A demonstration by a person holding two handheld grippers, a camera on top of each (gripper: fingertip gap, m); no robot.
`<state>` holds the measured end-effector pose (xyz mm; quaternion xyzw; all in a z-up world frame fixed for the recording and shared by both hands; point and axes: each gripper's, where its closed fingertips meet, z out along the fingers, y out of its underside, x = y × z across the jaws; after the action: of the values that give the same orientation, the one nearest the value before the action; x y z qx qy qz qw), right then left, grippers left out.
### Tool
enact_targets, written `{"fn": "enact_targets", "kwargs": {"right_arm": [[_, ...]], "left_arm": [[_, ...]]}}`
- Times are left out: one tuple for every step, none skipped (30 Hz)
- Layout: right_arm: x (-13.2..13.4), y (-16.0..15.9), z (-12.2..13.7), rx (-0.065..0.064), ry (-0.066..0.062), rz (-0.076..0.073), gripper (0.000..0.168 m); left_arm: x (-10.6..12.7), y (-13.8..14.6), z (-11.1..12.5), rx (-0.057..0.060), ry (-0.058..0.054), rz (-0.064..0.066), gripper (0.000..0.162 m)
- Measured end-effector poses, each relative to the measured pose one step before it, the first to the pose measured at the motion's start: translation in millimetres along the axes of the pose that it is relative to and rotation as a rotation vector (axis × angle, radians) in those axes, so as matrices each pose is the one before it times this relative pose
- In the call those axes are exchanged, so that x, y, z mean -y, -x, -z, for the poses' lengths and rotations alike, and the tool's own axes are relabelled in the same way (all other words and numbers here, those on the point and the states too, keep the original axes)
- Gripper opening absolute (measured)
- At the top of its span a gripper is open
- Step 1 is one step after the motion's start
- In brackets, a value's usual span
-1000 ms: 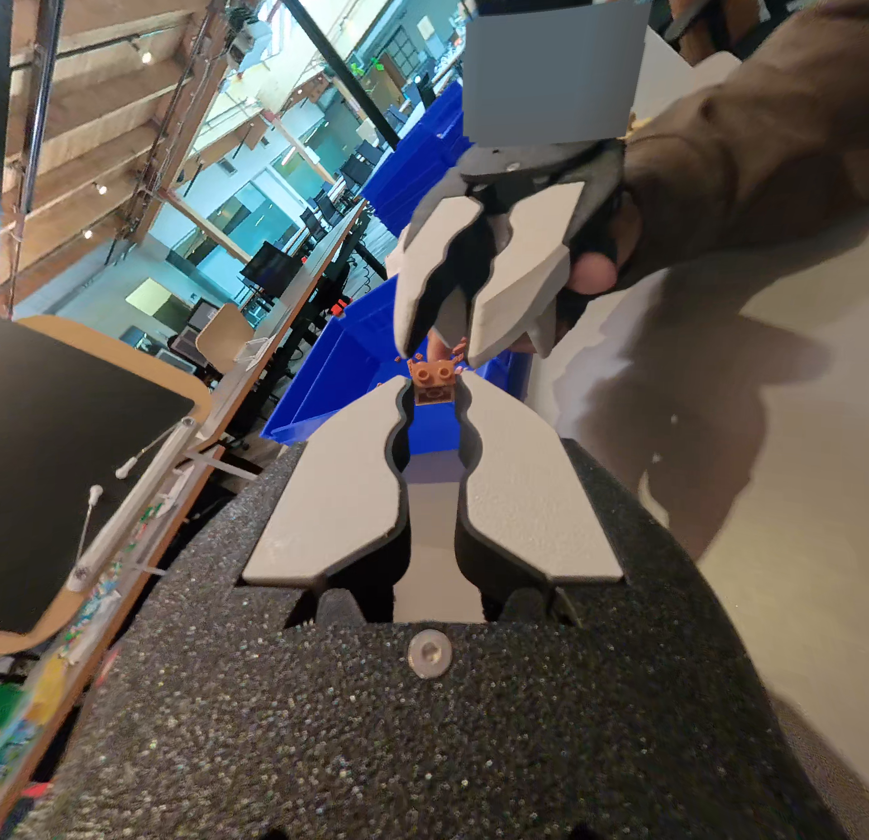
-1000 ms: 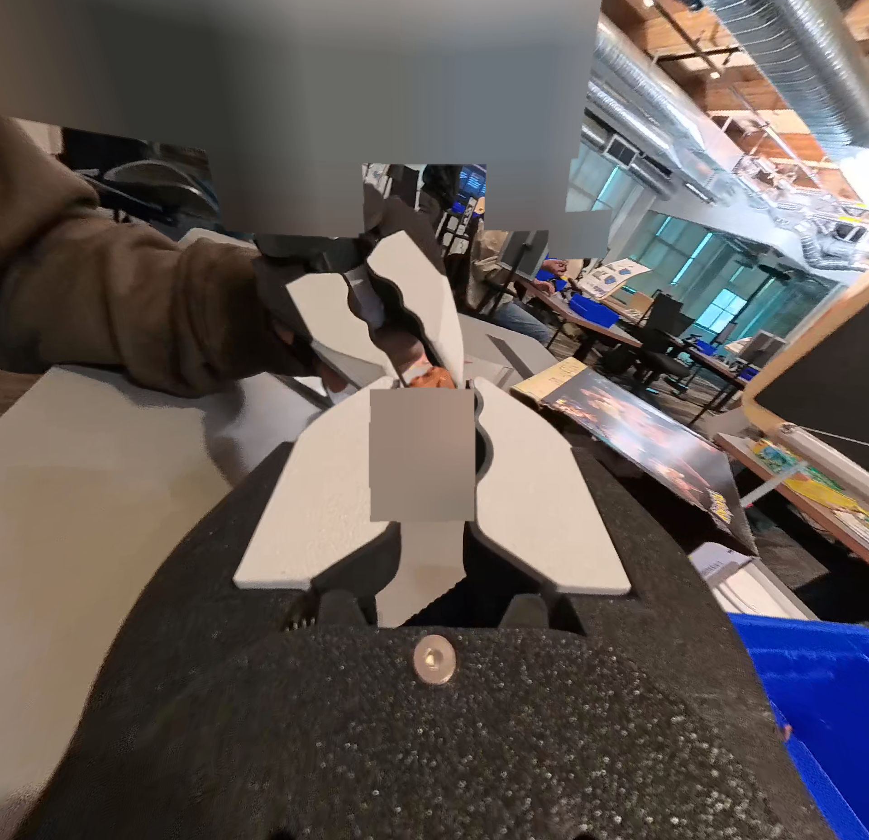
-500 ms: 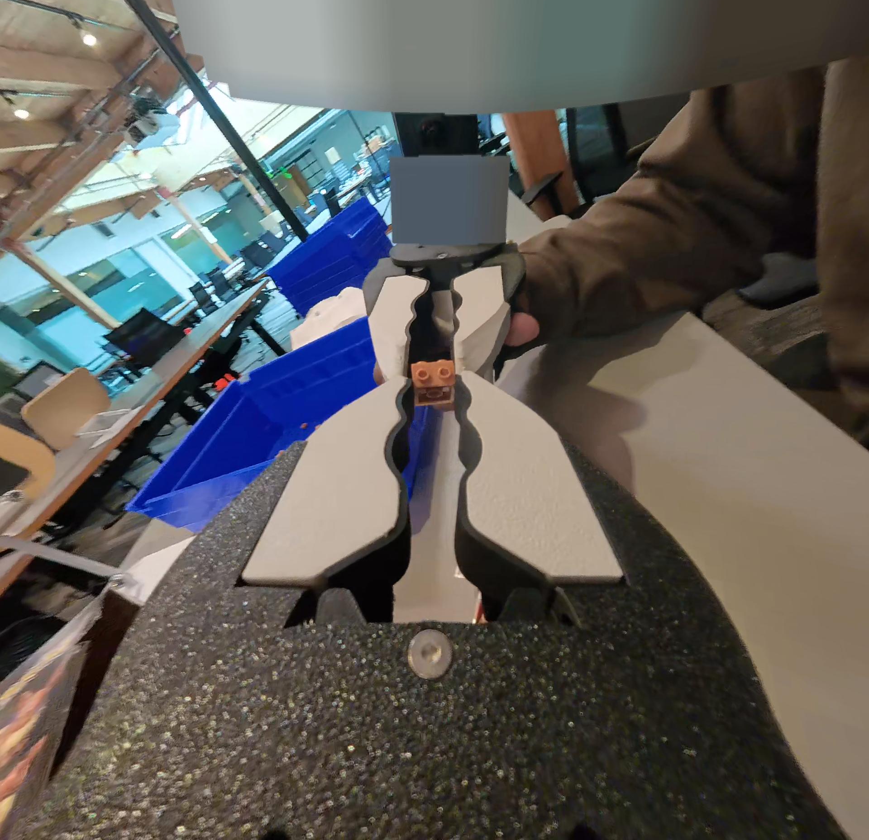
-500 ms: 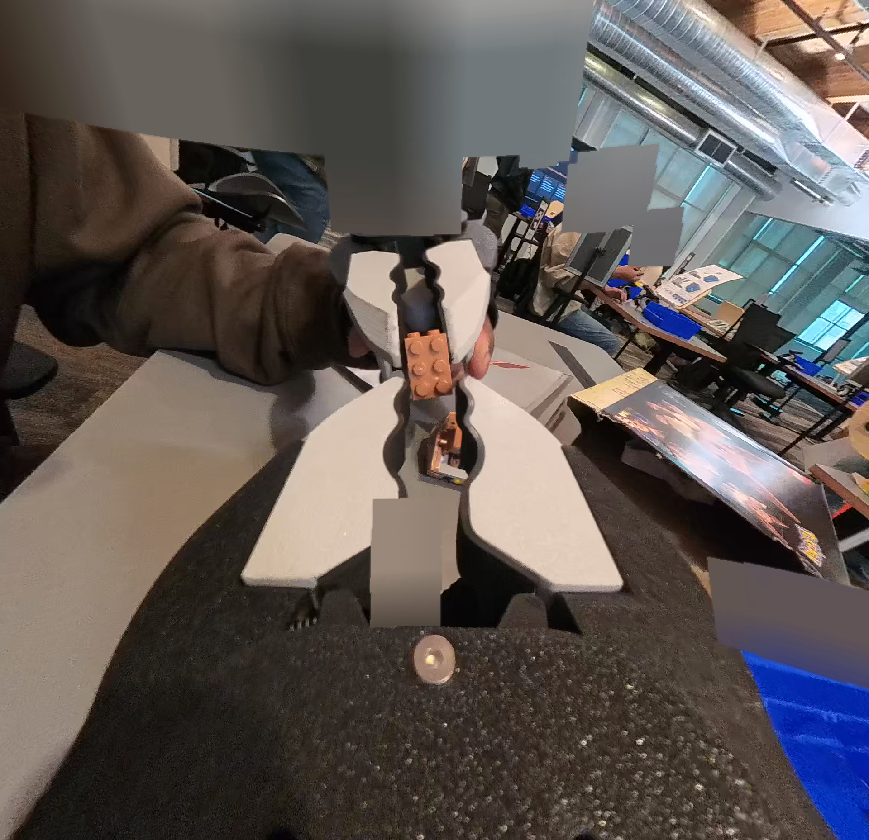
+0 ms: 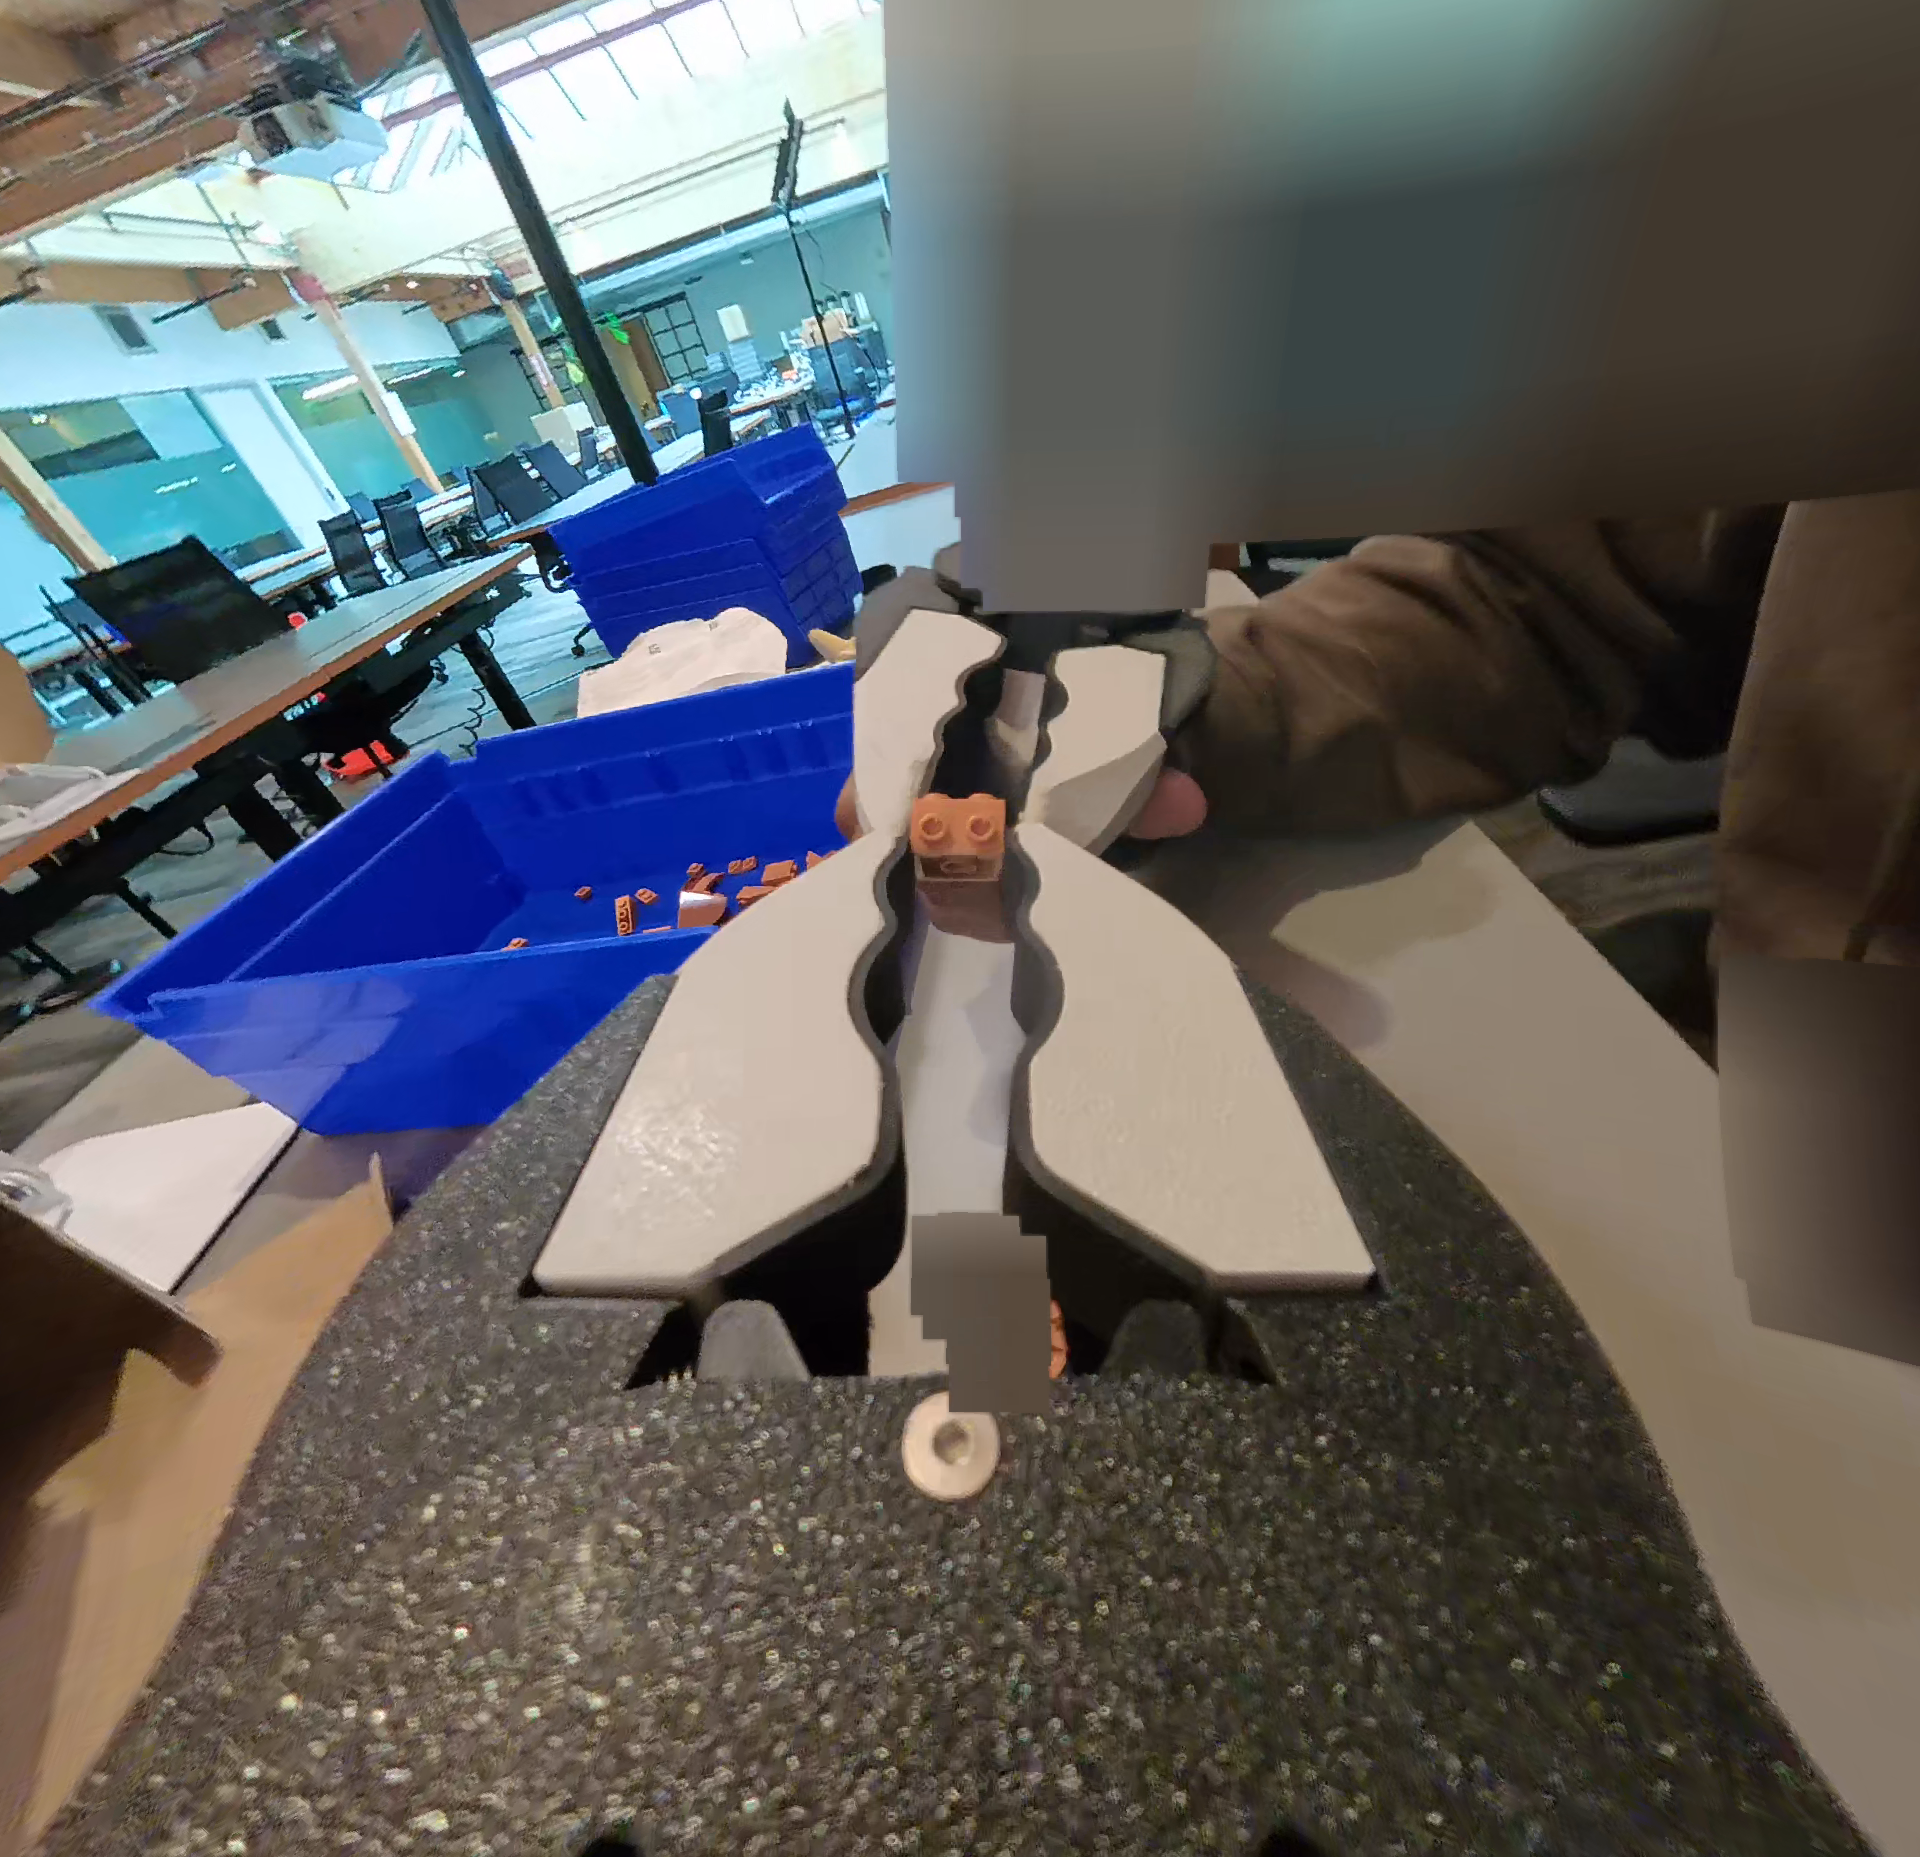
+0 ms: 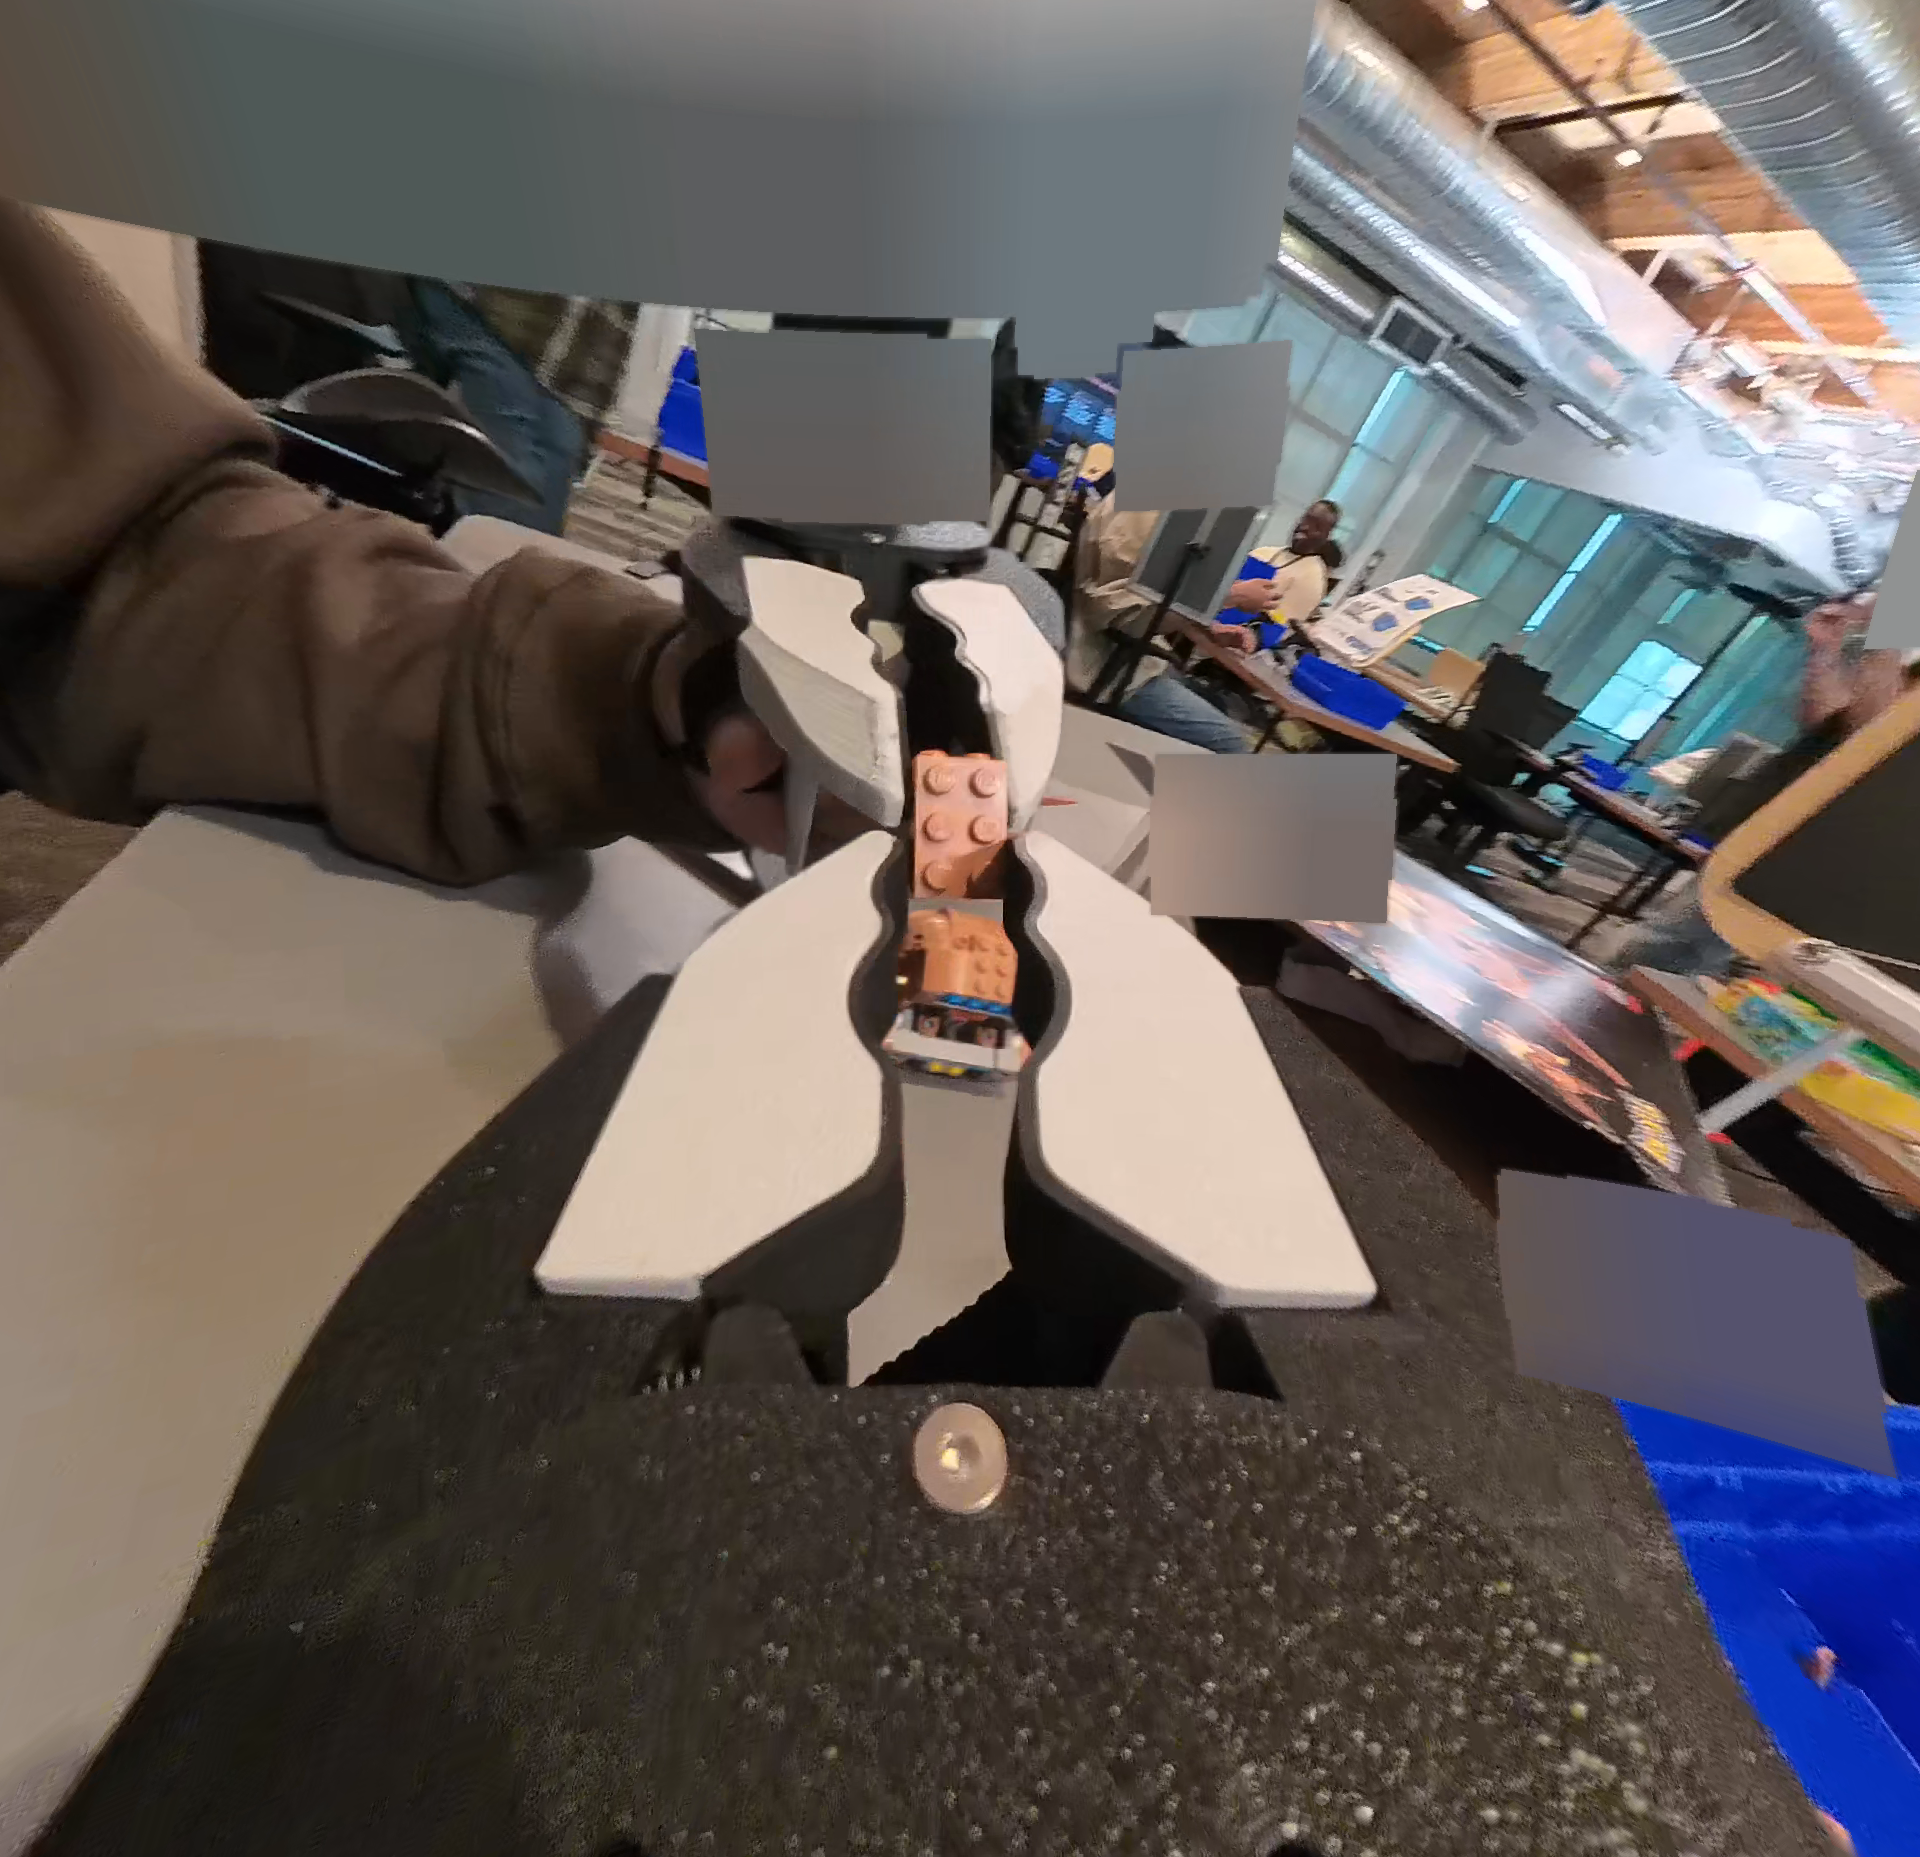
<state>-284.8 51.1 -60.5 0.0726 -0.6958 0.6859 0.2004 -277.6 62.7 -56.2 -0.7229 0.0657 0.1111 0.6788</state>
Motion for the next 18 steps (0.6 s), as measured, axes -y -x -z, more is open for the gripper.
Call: {"fn": "enact_targets", "kwargs": {"right_arm": [[-0.15, -2.86, -0.15, -0.0280, -0.0008, 0.0097, 0.016], [-0.42, -2.69, -0.19, -0.0265, 0.0001, 0.0083, 0.017], [-0.80, -2.62, -0.31, -0.0287, 0.0028, 0.0129, 0.017], [-1.39, -2.30, -0.53, -0.0294, 0.0061, 0.0189, 0.017], [-1.24, -1.91, -0.43, -0.0281, 0.0075, 0.0215, 0.017], [-1.09, -2.03, -0.35, -0.0286, 0.0078, 0.0256, 0.017], [-0.78, -1.76, -0.10, -0.0270, 0.0072, 0.0281, 0.017], [-0.73, -2.11, 0.09, -0.0283, 0.0068, 0.0275, 0.017], [-0.62, -5.16, 0.33, -0.0501, 0.0068, 0.0275, 0.016], [-1.74, -3.97, 0.02, -0.0383, 0.0145, 0.0347, 0.016], [-1.21, -1.80, 0.13, -0.0229, 0.0094, 0.0394, 0.016], [-0.15, -1.18, 0.41, -0.0166, -0.0010, 0.0248, 0.016], [0.23, -0.24, 0.15, -0.0010, -0.0042, -0.0059, 0.016], [-0.08, 0.16, 0.14, 0.0103, -0.0062, -0.0294, 0.016], [0.12, -0.09, 0.17, 0.0124, -0.0117, -0.0393, 0.016], [0.11, -0.09, 0.40, 0.0178, -0.0162, -0.0476, 0.016], [0.15, 0.79, 0.26, 0.0302, -0.0181, -0.0609, 0.016], [0.52, 0.70, 0.42, 0.0348, -0.0204, -0.0739, 0.016]], "left_arm": [[0.17, 2.88, -0.02, 0.0095, -0.0104, 0.0289, 0.016], [0.18, 2.78, -0.18, 0.0087, -0.0106, 0.0316, 0.016], [0.00, 2.52, -0.17, 0.0079, -0.0092, 0.0283, 0.016], [-0.40, 2.62, -0.23, 0.0090, -0.0058, 0.0260, 0.016], [-0.73, 2.11, -0.21, 0.0068, -0.0043, 0.0219, 0.016], [-0.39, 1.94, -0.27, 0.0063, -0.0064, 0.0240, 0.016], [-0.08, 1.64, -0.44, 0.0031, -0.0093, 0.0298, 0.016], [0.04, 1.40, -0.49, 0.0023, -0.0123, 0.0251, 0.016], [-0.20, 1.54, -0.40, 0.0047, -0.0106, 0.0208, 0.016], [-1.51, 1.55, 0.40, 0.0029, -0.0031, 0.0123, 0.001], [-1.07, 1.77, -0.39, 0.0044, -0.0064, 0.0186, 0.001], [-0.18, 0.54, -0.32, -0.0040, -0.0135, 0.0150, 0.000], [0.87, -0.41, -0.19, -0.0041, -0.0161, 0.0030, 0.000], [-0.55, -0.25, -0.31, 0.0078, 0.0057, -0.0287, 0.000], [-0.78, -0.08, -0.37, 0.0158, 0.0192, -0.0488, 0.000], [-0.33, -1.10, -0.32, 0.0064, 0.0180, -0.0367, 0.000], [1.10, -2.04, 0.21, -0.0060, 0.0048, -0.0188, 0.000], [2.54, -0.59, 1.02, 0.0001, -0.0096, -0.0104, 0.000]]}}
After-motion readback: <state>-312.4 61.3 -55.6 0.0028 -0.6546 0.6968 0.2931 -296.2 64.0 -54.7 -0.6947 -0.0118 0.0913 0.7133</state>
